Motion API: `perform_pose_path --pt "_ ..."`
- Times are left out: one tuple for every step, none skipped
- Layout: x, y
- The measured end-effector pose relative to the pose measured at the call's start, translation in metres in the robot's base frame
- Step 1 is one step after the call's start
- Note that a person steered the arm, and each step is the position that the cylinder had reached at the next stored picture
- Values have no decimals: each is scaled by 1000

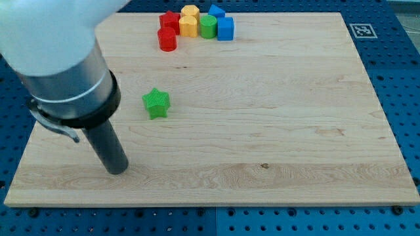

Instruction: Slightly move the green star towards left

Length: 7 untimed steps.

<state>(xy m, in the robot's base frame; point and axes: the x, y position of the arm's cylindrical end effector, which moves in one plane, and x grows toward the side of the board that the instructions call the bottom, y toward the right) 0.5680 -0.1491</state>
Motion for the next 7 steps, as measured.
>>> perform_pose_path --pt "-8 23" --pt "-29 65" --pt "-67 85" --pt "-89 71" --pt "-82 25" --pt "-67 -9" --pt "-52 -32"
